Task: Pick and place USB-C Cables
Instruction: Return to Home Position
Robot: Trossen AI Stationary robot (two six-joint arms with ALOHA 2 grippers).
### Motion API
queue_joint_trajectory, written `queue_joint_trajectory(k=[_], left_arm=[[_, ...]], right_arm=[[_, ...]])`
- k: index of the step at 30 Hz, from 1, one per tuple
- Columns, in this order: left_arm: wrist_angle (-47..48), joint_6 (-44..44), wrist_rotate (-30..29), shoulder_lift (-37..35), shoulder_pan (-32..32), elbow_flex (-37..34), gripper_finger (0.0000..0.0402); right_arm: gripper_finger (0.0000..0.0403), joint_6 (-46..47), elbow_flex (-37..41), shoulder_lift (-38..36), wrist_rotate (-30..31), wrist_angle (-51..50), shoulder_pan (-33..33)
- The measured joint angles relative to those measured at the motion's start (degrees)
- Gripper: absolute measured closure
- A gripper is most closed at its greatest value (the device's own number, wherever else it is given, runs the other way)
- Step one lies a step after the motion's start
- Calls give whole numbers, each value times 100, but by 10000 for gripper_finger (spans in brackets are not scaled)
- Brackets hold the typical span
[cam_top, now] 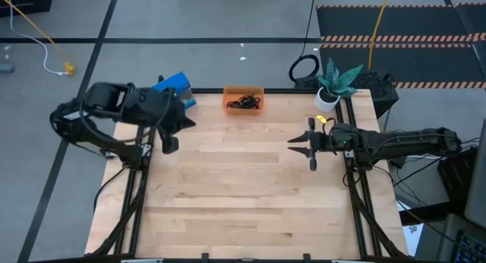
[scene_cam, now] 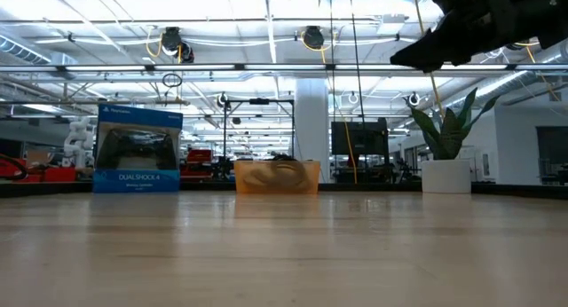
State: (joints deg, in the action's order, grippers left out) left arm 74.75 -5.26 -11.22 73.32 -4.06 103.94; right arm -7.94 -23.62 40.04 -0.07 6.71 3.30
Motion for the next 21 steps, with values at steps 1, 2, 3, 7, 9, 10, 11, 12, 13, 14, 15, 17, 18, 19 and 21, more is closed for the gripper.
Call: queue_joint_trajectory(k=[1, 2, 3, 7, 9, 10, 11, 12, 13, 14, 15, 17, 18, 19, 21], left_arm=[[-308, 8, -5, -192, -22, -391, 390], [-611, 17, -44, -373, -44, -778, 387], [-939, 15, -117, -562, -66, -1183, 385], [-2339, 21, -300, -1277, -134, -2733, 390], [-3173, 112, -300, -1586, -181, -3493, 396], [-3541, 153, -298, -1722, -204, -3858, 398], [-3873, 168, -298, -1841, -222, -4192, 398], [-4226, 160, -297, -1953, -245, -4534, 397], [-4564, 117, -300, -2059, -256, -4848, 395], [-4839, 58, -314, -2158, -262, -5130, 392], [-5098, 2, -381, -2239, -271, -5403, 390], [-5531, -73, -447, -2374, -283, -5855, 389], [-5724, -92, -469, -2436, -282, -6076, 390], [-5921, -95, -508, -2483, -282, -6268, 393], [-6226, -55, -536, -2576, -282, -6550, 397]], right_arm=[[328, -68, 0, -44, 6, 22, 11], [338, -142, 0, -90, 15, 45, 39], [349, -197, 0, -141, 21, 64, 79], [389, -230, 0, -331, 23, 60, 262], [399, -235, 0, -387, 15, -7, 306], [399, -237, 2, -397, 13, -14, 314], [397, -237, 2, -406, 13, -19, 316], [395, -239, 2, -406, 12, -32, 316], [394, -239, 2, -404, 11, -38, 315], [393, -239, 2, -401, 11, -42, 315], [394, -236, 2, -403, 11, -51, 316], [398, -229, 2, -403, 14, -80, 314], [400, -203, 2, -403, 17, -111, 314], [401, -155, 7, -403, 17, -121, 314], [401, -43, 81, -406, 18, -31, 314]])
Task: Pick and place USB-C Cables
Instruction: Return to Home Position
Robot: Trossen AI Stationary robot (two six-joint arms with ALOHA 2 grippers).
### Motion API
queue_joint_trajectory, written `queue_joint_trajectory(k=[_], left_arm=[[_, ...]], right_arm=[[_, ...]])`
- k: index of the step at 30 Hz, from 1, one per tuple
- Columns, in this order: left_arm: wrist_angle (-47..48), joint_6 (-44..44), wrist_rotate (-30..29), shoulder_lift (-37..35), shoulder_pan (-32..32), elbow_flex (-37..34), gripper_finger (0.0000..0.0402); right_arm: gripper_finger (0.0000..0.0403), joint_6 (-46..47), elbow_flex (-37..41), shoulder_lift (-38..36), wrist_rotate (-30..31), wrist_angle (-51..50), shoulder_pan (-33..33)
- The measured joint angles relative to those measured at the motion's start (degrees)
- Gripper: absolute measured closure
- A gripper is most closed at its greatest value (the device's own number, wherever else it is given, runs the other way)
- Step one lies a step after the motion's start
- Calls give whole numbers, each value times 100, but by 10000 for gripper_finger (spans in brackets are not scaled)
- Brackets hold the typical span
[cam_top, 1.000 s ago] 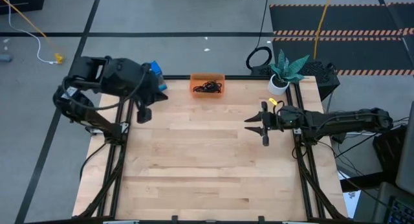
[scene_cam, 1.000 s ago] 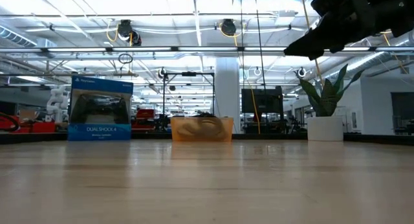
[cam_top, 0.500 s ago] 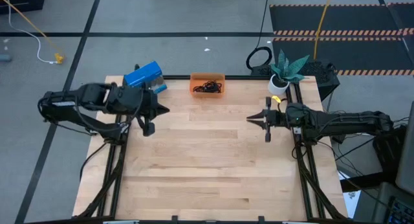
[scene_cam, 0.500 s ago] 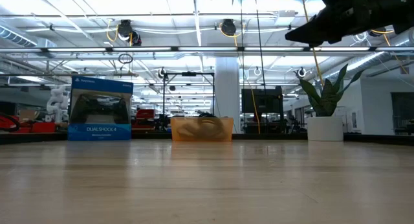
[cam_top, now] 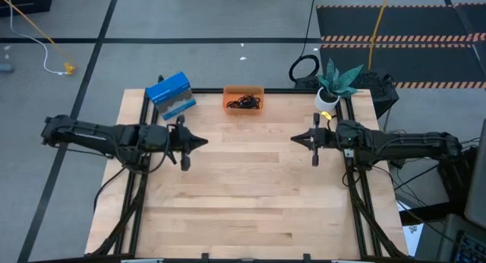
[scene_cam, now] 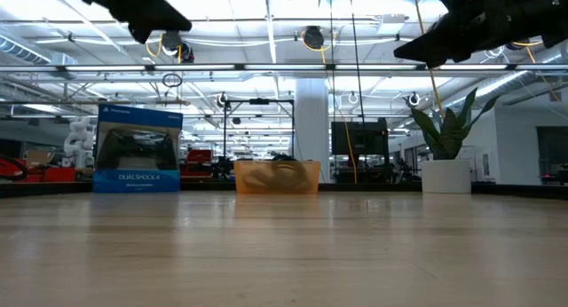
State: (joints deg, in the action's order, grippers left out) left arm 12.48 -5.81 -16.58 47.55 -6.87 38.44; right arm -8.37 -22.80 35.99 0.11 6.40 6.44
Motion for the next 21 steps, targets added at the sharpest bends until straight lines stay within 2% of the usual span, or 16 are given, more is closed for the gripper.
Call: queue_joint_trajectory(k=[10, 14, 21], left_arm=[[-1098, 177, -6, -360, 19, -1121, 391], [-1914, 299, -5, -550, 80, -1662, 397], [-2664, 400, 16, -863, 133, -2411, 387]], right_arm=[[402, 264, 1150, -153, 5, 1222, -13], [401, 396, 1396, -368, 5, 1246, -15], [401, 397, 1733, -804, 322, 1217, -17]])
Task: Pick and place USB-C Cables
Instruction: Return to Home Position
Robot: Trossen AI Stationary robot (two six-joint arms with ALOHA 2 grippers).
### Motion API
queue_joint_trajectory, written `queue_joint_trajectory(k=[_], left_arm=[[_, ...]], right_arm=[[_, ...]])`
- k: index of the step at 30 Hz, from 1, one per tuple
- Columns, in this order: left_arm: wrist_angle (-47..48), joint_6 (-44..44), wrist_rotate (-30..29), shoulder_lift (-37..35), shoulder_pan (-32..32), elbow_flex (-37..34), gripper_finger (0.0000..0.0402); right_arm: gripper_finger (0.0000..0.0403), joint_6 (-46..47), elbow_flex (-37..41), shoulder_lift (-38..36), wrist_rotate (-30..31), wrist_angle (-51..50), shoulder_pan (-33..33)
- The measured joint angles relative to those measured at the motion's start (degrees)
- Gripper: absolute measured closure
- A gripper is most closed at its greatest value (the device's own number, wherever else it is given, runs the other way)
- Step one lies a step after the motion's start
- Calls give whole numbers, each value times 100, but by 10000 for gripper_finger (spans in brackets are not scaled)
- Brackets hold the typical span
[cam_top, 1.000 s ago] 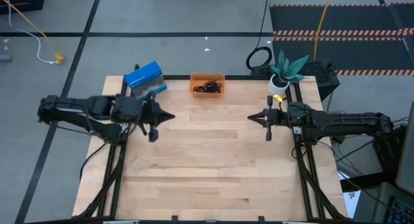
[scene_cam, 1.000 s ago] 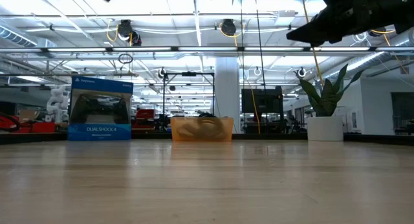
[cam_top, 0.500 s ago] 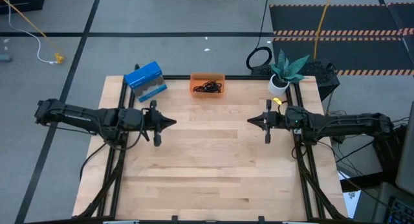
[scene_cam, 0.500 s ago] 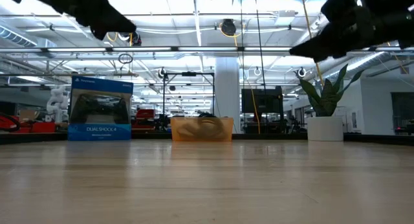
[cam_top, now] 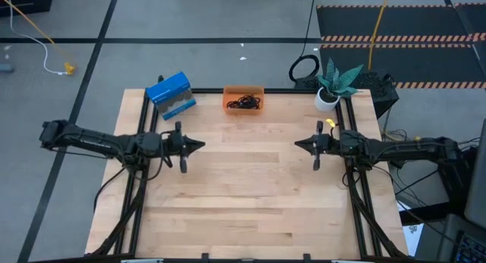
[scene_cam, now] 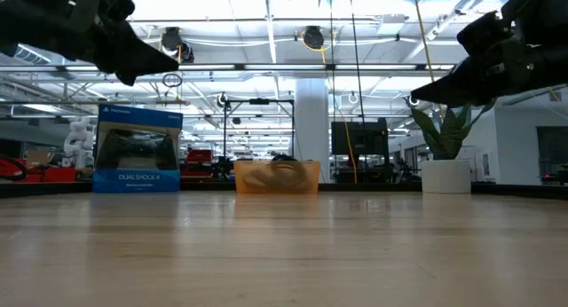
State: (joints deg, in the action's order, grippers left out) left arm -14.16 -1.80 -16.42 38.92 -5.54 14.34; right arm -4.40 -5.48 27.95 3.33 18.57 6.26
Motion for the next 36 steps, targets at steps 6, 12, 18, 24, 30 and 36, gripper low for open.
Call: queue_joint_trajectory(k=[6, 12, 18, 24, 30, 36], left_arm=[[-84, 153, 144, -531, 0, -385, 394], [-259, 138, 147, -1196, 0, -917, 388], [-242, 153, 155, -1772, 0, -1283, 393], [-73, 166, 157, -2170, 0, -1378, 386], [74, 159, 157, -2325, 0, -1378, 396], [71, 63, 157, -2327, 0, -1378, 384]], right_arm=[[401, -92, 167, -429, 4, 7, 0], [401, -123, 239, -796, 7, -75, 0], [401, -156, 243, -1049, 7, -125, 0], [401, -263, 247, -1470, 144, -384, 2], [401, -384, 249, -2073, 262, -761, 2], [401, -342, 254, -2792, 119, -1512, 2]])
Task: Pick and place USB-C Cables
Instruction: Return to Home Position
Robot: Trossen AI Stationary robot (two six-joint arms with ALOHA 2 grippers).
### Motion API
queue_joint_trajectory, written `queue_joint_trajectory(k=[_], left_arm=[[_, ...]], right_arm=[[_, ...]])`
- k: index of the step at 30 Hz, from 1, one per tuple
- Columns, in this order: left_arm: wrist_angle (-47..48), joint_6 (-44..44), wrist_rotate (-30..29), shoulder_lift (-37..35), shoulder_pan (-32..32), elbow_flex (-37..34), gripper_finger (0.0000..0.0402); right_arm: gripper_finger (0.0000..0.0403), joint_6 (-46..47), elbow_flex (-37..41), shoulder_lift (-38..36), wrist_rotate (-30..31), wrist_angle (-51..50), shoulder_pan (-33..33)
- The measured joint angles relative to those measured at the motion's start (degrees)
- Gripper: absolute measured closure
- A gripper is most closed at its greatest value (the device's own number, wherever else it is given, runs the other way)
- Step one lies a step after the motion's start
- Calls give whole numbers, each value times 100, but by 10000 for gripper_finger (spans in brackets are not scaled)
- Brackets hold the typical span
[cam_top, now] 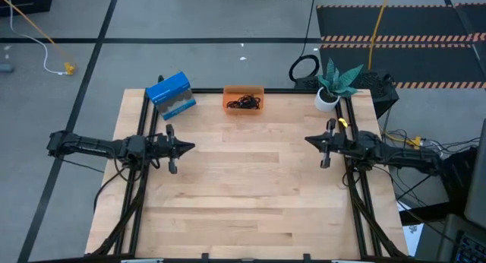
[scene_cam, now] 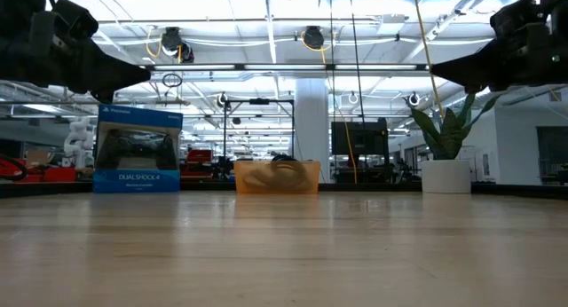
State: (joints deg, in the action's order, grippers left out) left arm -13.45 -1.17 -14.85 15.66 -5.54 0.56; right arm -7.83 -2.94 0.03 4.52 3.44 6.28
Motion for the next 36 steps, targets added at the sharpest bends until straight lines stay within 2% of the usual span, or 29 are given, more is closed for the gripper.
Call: queue_joint_trajectory(k=[6, 12, 17, 23, 26, 29, 36], left_arm=[[2, 45, -2, 0, 0, 0, 398], [-11, 67, -17, 0, 0, 0, 383], [-8, 129, -22, 0, 0, 2, 396], [33, 160, -68, 0, 0, 2, 385], [34, 155, -70, 0, 0, 2, 380], [35, 134, -70, 0, 0, 2, 384], [200, 64, -70, 3, 0, 4, 397]], right_arm=[[401, 189, -7, 10, -484, -3, 0], [401, 353, -7, 11, -457, 0, 0], [401, 465, -7, 16, -196, -91, -21], [401, 676, -7, 14, -464, -145, -403], [401, 675, -10, 15, -354, -171, -585], [401, 574, -11, 16, -175, -232, -677], [401, 680, -11, 15, -185, -314, -678]])
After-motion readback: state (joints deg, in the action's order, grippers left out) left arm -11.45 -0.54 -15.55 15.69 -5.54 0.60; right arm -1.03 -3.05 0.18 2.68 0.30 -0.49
